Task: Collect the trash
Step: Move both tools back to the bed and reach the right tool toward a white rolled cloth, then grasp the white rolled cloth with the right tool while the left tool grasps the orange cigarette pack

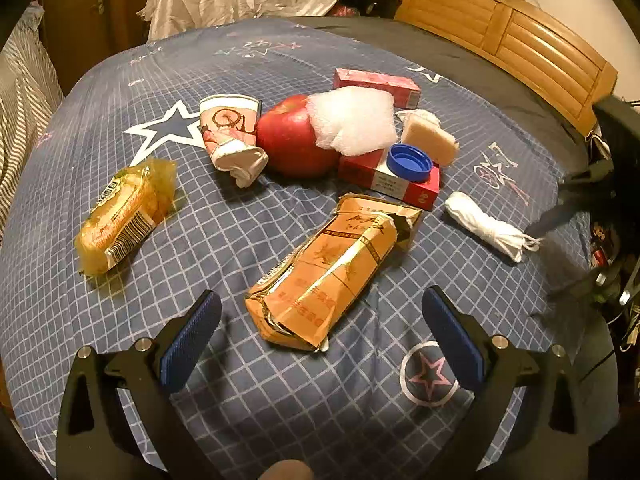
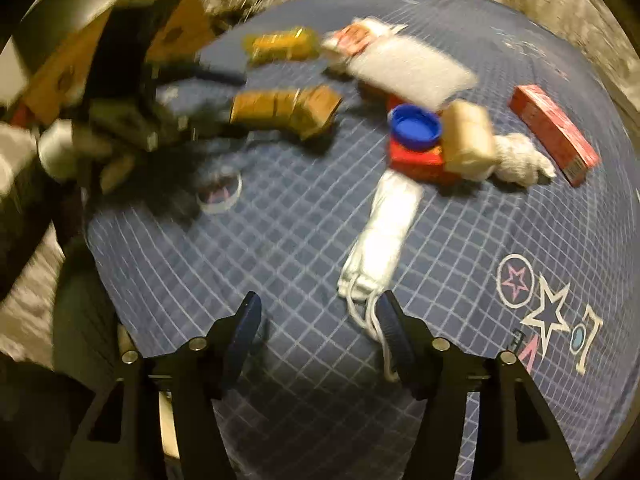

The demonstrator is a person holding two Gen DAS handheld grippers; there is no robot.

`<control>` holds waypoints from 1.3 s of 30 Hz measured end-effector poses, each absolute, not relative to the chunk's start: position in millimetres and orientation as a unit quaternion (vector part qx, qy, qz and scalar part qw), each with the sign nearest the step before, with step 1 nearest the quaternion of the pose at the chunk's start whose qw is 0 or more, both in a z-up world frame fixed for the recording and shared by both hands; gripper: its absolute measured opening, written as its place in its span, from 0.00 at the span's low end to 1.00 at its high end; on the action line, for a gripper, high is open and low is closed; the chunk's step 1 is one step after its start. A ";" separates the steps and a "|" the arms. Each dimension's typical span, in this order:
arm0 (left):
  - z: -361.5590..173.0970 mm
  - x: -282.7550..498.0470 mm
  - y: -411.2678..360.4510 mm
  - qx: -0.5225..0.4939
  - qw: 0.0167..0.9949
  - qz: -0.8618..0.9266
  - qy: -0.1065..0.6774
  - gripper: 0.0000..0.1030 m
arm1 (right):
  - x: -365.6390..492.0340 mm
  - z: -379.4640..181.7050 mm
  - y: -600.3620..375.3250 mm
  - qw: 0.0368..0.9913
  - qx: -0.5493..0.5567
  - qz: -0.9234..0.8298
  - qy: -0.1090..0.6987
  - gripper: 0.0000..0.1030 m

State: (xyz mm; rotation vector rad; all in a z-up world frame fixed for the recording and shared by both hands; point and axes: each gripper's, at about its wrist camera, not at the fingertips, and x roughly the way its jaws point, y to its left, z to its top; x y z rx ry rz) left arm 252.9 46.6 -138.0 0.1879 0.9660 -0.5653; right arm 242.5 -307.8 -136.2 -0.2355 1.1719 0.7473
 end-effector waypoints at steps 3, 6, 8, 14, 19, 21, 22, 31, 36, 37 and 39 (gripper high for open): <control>-133.8 253.4 44.0 0.082 0.845 -0.275 0.451 0.94 | 261.4 -134.5 -308.0 0.783 -0.083 0.315 0.531 0.63; -131.6 259.3 35.3 0.080 0.848 -0.278 0.444 0.94 | 276.9 -149.2 -304.0 0.790 -0.081 0.284 0.537 0.62; -136.8 264.7 28.1 0.093 0.847 -0.272 0.448 0.94 | 280.4 -159.5 -295.0 0.787 -0.084 0.280 0.542 0.57; -158.8 277.3 21.6 0.100 0.832 -0.266 0.477 0.75 | 275.7 -166.6 -287.2 0.808 -0.097 0.255 0.523 0.46; -161.8 272.7 13.8 0.125 0.838 -0.245 0.471 0.56 | 267.5 -173.4 -293.4 0.825 -0.099 0.240 0.502 0.30; -158.2 269.8 13.1 0.119 0.844 -0.237 0.465 0.48 | 263.3 -174.9 -296.7 0.833 -0.094 0.236 0.491 0.28; -156.6 267.1 12.7 0.116 0.848 -0.235 0.461 0.44 | 260.5 -175.5 -299.2 0.838 -0.092 0.234 0.485 0.27; -132.0 224.0 39.6 0.054 0.893 -0.165 0.415 0.37 | 217.8 -160.2 -321.5 0.889 -0.037 0.206 0.408 0.27; -96.6 190.8 60.3 0.003 0.928 -0.112 0.356 0.37 | 192.3 -124.4 -319.0 0.926 0.000 0.177 0.334 0.27; -88.0 183.1 63.0 0.000 0.935 -0.098 0.342 0.37 | 188.6 -116.9 -315.8 0.931 0.003 0.173 0.321 0.27; -74.8 171.9 66.7 -0.002 0.944 -0.080 0.321 0.37 | 179.6 -98.9 -309.9 0.943 0.002 0.166 0.287 0.27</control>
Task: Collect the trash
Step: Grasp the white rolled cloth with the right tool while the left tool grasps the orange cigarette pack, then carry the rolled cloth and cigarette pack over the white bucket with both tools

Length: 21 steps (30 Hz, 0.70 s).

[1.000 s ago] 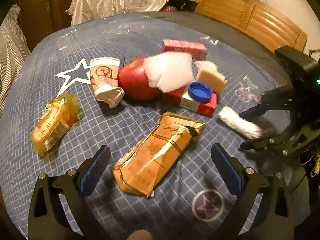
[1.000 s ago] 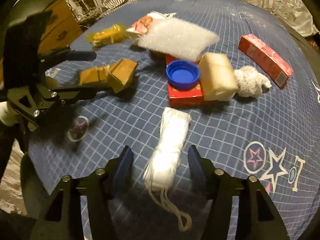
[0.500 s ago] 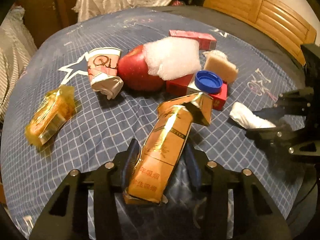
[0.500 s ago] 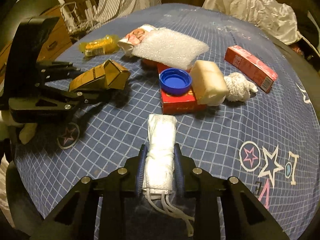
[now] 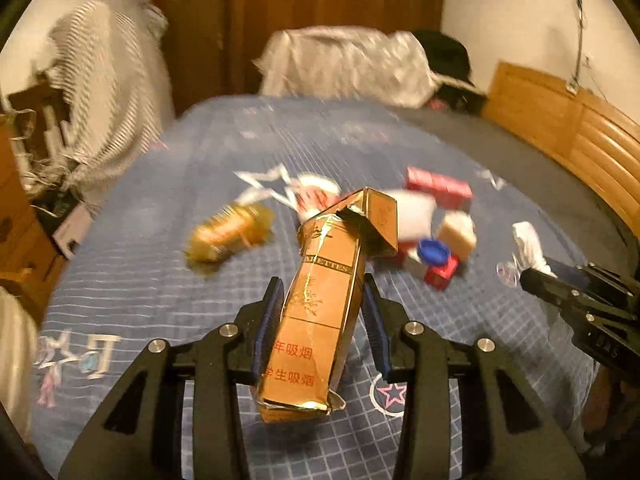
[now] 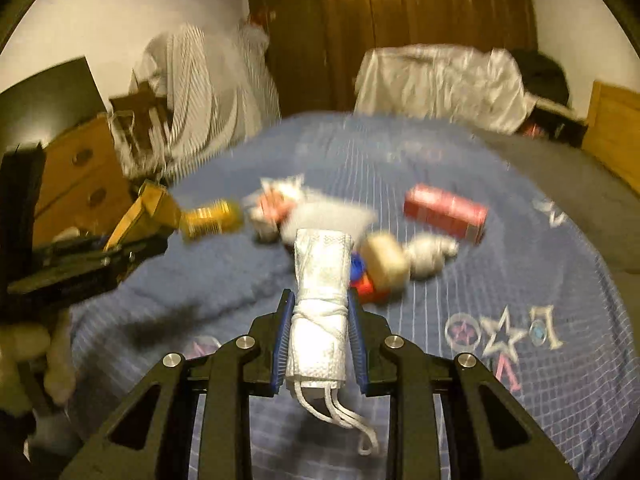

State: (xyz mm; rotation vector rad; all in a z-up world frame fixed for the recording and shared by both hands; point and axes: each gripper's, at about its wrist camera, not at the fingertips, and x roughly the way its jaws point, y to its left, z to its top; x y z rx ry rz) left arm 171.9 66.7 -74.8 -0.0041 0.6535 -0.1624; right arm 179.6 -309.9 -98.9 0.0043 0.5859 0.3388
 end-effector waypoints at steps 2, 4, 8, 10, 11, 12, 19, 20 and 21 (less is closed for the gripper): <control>-60.8 161.5 69.0 -0.007 0.952 -0.064 0.301 0.37 | 173.0 -82.7 -301.4 0.952 -0.002 0.161 0.261 0.27; -45.4 151.7 74.0 -0.016 0.959 -0.046 0.280 0.37 | 168.2 -63.7 -291.3 0.959 -0.007 0.158 0.235 0.27; -18.6 136.5 84.9 -0.024 0.970 -0.023 0.243 0.37 | 160.9 -32.5 -267.4 0.964 -0.007 0.169 0.204 0.27; -6.4 130.6 91.5 -0.023 0.973 -0.010 0.228 0.37 | 161.2 -20.1 -255.3 0.965 -0.008 0.176 0.195 0.27; -1.7 128.4 95.2 -0.025 0.974 -0.007 0.223 0.37 | 160.7 -14.4 -248.4 0.965 -0.008 0.180 0.190 0.27; 3.9 127.7 99.6 -0.025 0.975 0.001 0.219 0.37 | 160.7 -7.3 -239.3 0.965 -0.010 0.186 0.185 0.27; 28.2 119.3 134.6 -0.028 0.978 0.044 0.203 0.37 | 159.0 24.9 -184.1 0.961 -0.022 0.220 0.166 0.27; 30.0 117.4 139.0 -0.029 0.978 0.047 0.202 0.37 | 158.4 28.5 -173.0 0.960 -0.026 0.227 0.164 0.27; 33.0 114.8 146.2 -0.030 0.978 0.054 0.199 0.37 | 158.1 31.9 -163.8 0.958 -0.029 0.233 0.163 0.27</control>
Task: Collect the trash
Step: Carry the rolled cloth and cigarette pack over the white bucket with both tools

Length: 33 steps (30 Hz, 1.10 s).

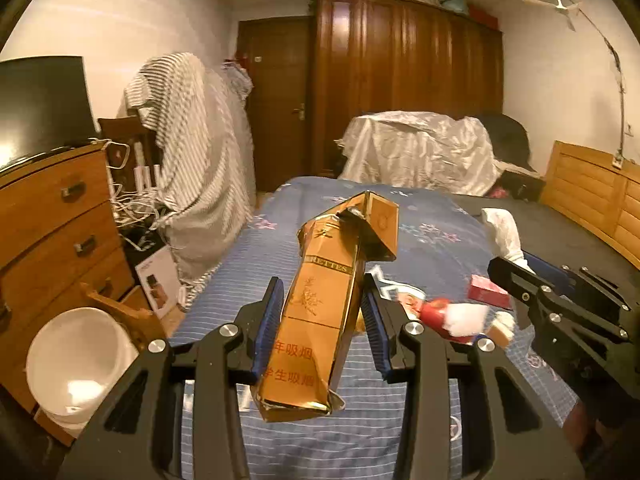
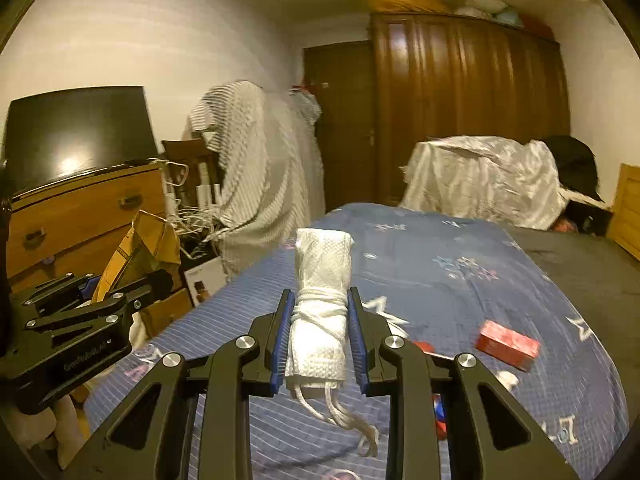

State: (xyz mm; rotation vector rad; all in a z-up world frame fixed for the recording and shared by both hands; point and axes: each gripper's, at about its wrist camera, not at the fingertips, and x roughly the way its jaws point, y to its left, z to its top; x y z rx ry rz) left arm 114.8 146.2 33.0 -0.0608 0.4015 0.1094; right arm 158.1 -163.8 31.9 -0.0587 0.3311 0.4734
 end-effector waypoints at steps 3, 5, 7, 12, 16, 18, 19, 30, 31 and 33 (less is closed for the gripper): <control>41.3 105.5 167.2 -0.035 0.978 0.074 0.192 0.37 | 155.7 43.2 -135.0 0.954 -0.038 0.251 0.160 0.27; 46.5 99.9 182.7 -0.039 0.977 0.088 0.188 0.37 | 153.3 50.2 -116.0 0.951 -0.042 0.262 0.157 0.27; 51.3 93.8 198.3 -0.040 0.977 0.100 0.185 0.37 | 151.1 59.2 -92.9 0.947 -0.046 0.277 0.156 0.27; 59.5 80.9 238.4 -0.041 0.973 0.138 0.181 0.37 | 145.9 75.1 -33.0 0.934 -0.055 0.317 0.156 0.27; 62.4 72.0 274.0 -0.047 0.967 0.166 0.187 0.37 | 144.4 87.5 19.6 0.920 -0.066 0.352 0.161 0.27; 62.8 67.4 292.2 -0.052 0.963 0.182 0.190 0.37 | 143.3 92.0 49.8 0.913 -0.069 0.368 0.165 0.27; 63.0 65.3 302.2 -0.055 0.961 0.190 0.192 0.37 | 142.4 93.8 62.4 0.910 -0.071 0.374 0.166 0.27; 56.6 49.0 394.5 -0.087 0.939 0.254 0.216 0.37 | 153.3 94.3 201.9 0.873 -0.100 0.430 0.209 0.27; 54.1 48.4 403.1 -0.091 0.936 0.258 0.221 0.37 | 155.4 93.7 215.7 0.868 -0.104 0.435 0.214 0.27; 48.6 48.1 420.9 -0.103 0.930 0.264 0.232 0.37 | 159.3 88.6 240.0 0.858 -0.110 0.446 0.229 0.27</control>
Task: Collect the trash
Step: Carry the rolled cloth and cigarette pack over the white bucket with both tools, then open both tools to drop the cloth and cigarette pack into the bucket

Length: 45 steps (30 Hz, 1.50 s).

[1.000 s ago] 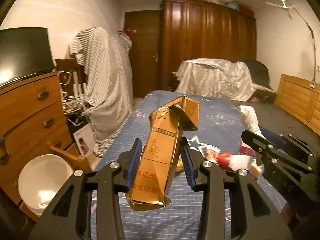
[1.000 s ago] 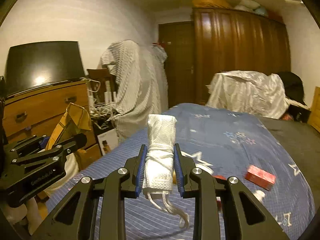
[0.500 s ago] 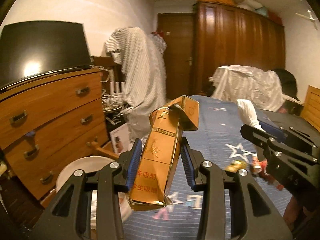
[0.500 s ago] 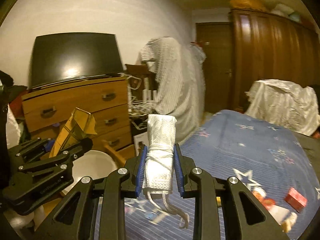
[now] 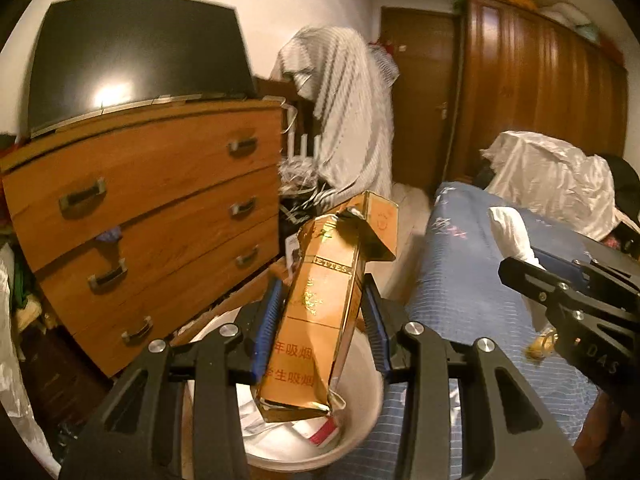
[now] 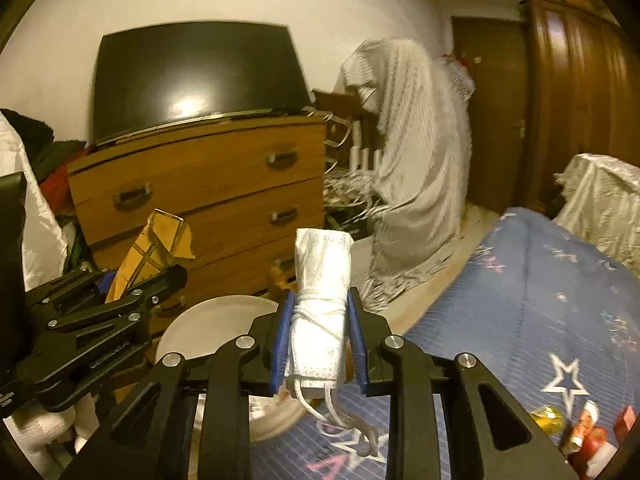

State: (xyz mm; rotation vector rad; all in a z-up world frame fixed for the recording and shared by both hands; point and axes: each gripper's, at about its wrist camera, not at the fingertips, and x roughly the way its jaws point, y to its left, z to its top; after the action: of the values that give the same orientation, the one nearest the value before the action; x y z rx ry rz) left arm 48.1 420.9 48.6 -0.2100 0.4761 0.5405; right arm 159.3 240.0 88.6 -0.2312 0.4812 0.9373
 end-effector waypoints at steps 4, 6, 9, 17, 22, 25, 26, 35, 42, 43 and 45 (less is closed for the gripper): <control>33.4 50.5 452.1 -0.122 0.919 0.269 0.262 0.37 | 164.4 76.2 286.0 0.836 -0.126 0.466 0.260 0.27; 22.3 55.6 467.5 -0.134 0.911 0.269 0.281 0.37 | 172.0 66.3 309.6 0.821 -0.134 0.478 0.283 0.27; 6.5 60.3 483.9 -0.145 0.903 0.266 0.305 0.37 | 181.6 49.0 337.7 0.797 -0.143 0.491 0.322 0.27; -30.7 71.2 516.3 -0.164 0.884 0.266 0.349 0.37 | 201.2 -6.5 386.6 0.748 -0.174 0.500 0.400 0.27; -49.1 71.0 531.0 -0.171 0.874 0.272 0.366 0.37 | 209.5 -30.4 391.1 0.737 -0.181 0.498 0.420 0.27; -58.9 68.4 540.0 -0.178 0.868 0.278 0.372 0.37 | 212.5 -37.7 387.2 0.737 -0.178 0.496 0.423 0.27; -61.8 68.1 541.9 -0.180 0.866 0.278 0.374 0.37 | 213.3 -38.6 386.3 0.737 -0.178 0.496 0.423 0.27; -65.3 72.8 540.4 -0.176 0.865 0.276 0.380 0.37 | 213.2 -44.2 384.3 0.732 -0.177 0.501 0.426 0.27; -69.6 71.0 550.0 -0.180 0.857 0.284 0.390 0.60 | 213.2 -45.7 383.8 0.726 -0.173 0.509 0.430 0.39; -69.8 69.2 551.9 -0.183 0.856 0.290 0.388 0.61 | 213.8 -45.4 382.7 0.726 -0.170 0.508 0.430 0.40; -70.5 67.2 554.1 -0.187 0.854 0.292 0.387 0.61 | 215.2 -44.9 379.5 0.728 -0.165 0.508 0.430 0.40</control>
State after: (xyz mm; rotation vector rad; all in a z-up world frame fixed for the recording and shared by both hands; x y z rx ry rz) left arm 67.2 554.1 -70.5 -0.3929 0.8135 0.6150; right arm 215.2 379.5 -44.9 -0.3641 0.9480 1.1193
